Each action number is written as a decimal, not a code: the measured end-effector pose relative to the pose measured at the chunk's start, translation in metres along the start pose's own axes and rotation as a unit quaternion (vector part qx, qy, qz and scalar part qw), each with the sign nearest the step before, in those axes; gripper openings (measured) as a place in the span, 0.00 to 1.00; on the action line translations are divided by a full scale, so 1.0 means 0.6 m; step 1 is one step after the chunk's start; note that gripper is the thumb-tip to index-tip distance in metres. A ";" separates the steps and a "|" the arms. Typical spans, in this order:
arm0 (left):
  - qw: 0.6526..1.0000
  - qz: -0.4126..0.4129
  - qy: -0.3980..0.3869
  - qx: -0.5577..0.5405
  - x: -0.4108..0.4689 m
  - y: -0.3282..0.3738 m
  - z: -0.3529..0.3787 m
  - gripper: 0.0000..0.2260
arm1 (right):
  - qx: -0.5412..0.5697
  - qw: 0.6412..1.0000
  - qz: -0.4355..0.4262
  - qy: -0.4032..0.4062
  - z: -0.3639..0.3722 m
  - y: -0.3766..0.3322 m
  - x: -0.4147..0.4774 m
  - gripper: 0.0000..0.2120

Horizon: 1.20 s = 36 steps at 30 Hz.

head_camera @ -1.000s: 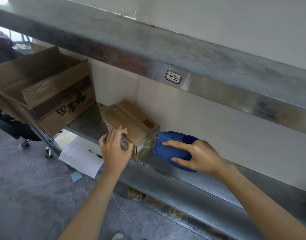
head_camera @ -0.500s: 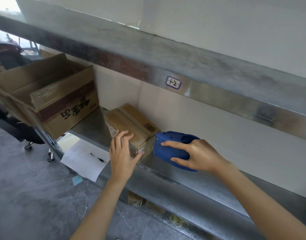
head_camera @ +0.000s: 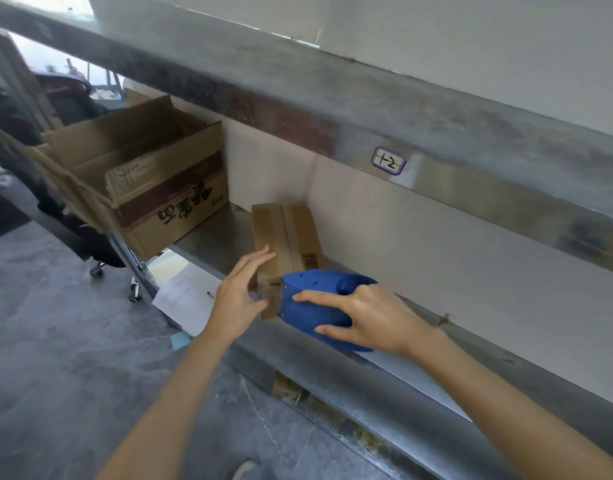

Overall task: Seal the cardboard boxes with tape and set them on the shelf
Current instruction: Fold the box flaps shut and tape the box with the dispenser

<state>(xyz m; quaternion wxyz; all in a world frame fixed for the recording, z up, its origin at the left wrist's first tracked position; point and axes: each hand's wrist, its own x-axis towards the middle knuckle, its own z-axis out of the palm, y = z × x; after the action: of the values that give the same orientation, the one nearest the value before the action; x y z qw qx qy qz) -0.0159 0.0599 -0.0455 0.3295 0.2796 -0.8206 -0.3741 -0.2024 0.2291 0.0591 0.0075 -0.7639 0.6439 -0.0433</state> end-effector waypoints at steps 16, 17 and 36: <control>1.000 -0.019 0.002 -0.004 -0.003 0.004 0.004 0.34 | 0.036 0.999 0.018 -0.033 -0.028 0.085 -0.037 0.26; 1.000 -0.018 -0.002 -0.012 -0.002 0.003 0.004 0.34 | 0.036 0.999 0.025 -0.032 -0.030 0.095 -0.044 0.26; 0.998 -0.027 -0.002 -0.060 -0.005 0.000 0.009 0.32 | 0.015 0.984 0.179 0.017 -0.004 0.131 -0.087 0.25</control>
<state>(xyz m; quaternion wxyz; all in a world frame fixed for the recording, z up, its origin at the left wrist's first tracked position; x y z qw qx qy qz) -0.0182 0.0645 -0.0490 0.3339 0.2810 -0.7895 -0.4316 -0.2885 0.2671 0.0534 0.0157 -0.6350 0.7697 -0.0644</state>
